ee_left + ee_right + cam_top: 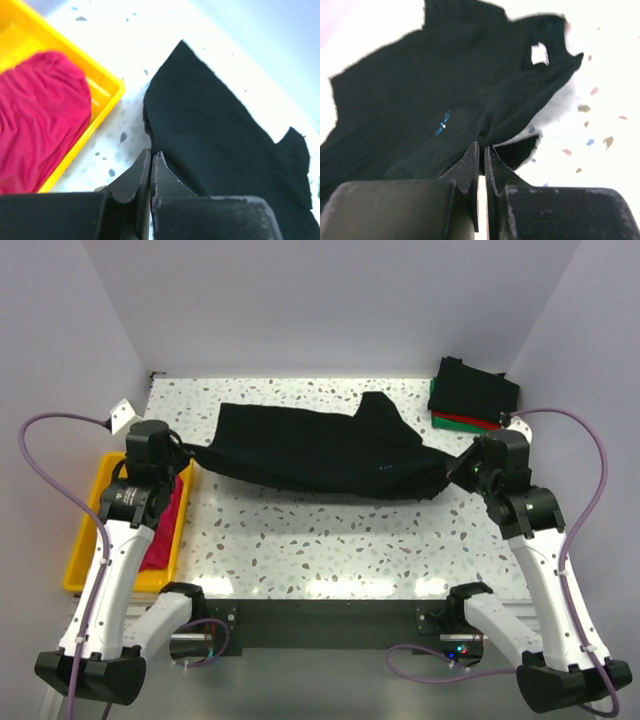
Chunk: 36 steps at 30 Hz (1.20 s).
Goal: Fold and stack the t-shirts
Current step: Flatten the tshirt out
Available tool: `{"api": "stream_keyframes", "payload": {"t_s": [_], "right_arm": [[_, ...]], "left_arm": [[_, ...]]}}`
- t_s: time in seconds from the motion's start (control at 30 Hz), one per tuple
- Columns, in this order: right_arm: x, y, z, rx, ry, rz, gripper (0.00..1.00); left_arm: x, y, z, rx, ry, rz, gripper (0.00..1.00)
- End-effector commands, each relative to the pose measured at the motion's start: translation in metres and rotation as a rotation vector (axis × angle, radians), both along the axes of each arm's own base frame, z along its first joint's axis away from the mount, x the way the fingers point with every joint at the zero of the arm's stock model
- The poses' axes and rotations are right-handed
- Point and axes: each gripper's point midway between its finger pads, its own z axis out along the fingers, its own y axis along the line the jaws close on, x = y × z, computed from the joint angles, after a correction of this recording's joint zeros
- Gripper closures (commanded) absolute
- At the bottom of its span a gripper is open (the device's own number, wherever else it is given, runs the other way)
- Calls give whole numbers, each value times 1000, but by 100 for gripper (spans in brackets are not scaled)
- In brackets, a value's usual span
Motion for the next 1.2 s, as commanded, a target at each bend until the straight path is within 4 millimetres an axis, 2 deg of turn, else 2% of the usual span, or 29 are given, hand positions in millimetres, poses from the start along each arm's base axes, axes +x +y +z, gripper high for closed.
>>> {"api": "stream_keyframes", "payload": {"t_s": [0.0, 0.07, 0.1, 0.13, 0.17, 0.2, 0.23, 0.27, 0.3, 0.33, 0.4, 0.5, 0.57, 0.67, 0.7, 0.73, 0.8, 0.83, 0.9, 0.97, 1.17], "right_arm": [[-3, -4, 22, -35, -38, 15, 100], [-11, -4, 13, -28, -25, 23, 100], [-14, -3, 9, -24, -17, 25, 100], [-21, -2, -6, -17, 23, 31, 100], [-28, -2, -8, -9, 21, 33, 100], [-33, -1, -14, -2, 33, 37, 100], [-42, 0, -29, 6, 76, 40, 100], [-50, -1, -31, 10, 70, 40, 100], [-56, -2, -37, 11, 82, 39, 100], [-66, -3, -51, 7, 128, 38, 100], [-76, -5, -58, 10, 136, 36, 98], [-82, -7, -83, 0, 194, 24, 95], [-72, -4, -88, 6, 197, 28, 95], [-48, -1, -109, -1, 248, 14, 96], [-42, -1, -115, -6, 264, 10, 98], [-30, 0, -126, -13, 297, 4, 98], [-19, 2, -138, -18, 325, 2, 100], [-10, 5, -152, -22, 369, 3, 100], [-2, 9, -160, -19, 401, 16, 100], [7, 11, -167, -17, 420, 19, 100], [26, 6, -160, -34, 389, 4, 100]], "left_arm": [[-1, 3, 32, 45, -60, -29, 100], [-8, 3, 31, 44, -63, -39, 100], [-11, 3, 21, 44, -44, -42, 100], [-17, 3, 19, 40, -44, -44, 100], [-20, 1, 13, 34, -36, -50, 100], [-27, 1, -2, 30, -8, -55, 100], [-29, 0, -9, 19, 5, -56, 100], [-34, -1, -17, 14, 21, -58, 100], [-41, -1, -36, 9, 60, -60, 100], [-45, -2, -45, 2, 76, -62, 100], [-53, -5, -69, -19, 118, -69, 100], [-49, -13, -77, -52, 111, -89, 100], [-43, -17, -80, -80, 109, -90, 98], [-27, -24, -101, -105, 173, -94, 95], [-21, -25, -117, -109, 231, -90, 94], [-18, -26, -123, -115, 257, -82, 93], [-10, -30, -144, -142, 314, -71, 91], [-7, -32, -150, -154, 327, -66, 89], [-1, -36, -163, -173, 360, -68, 88], [4, -38, -164, -179, 363, -64, 87], [12, -27, -159, -139, 364, -16, 83]]}}
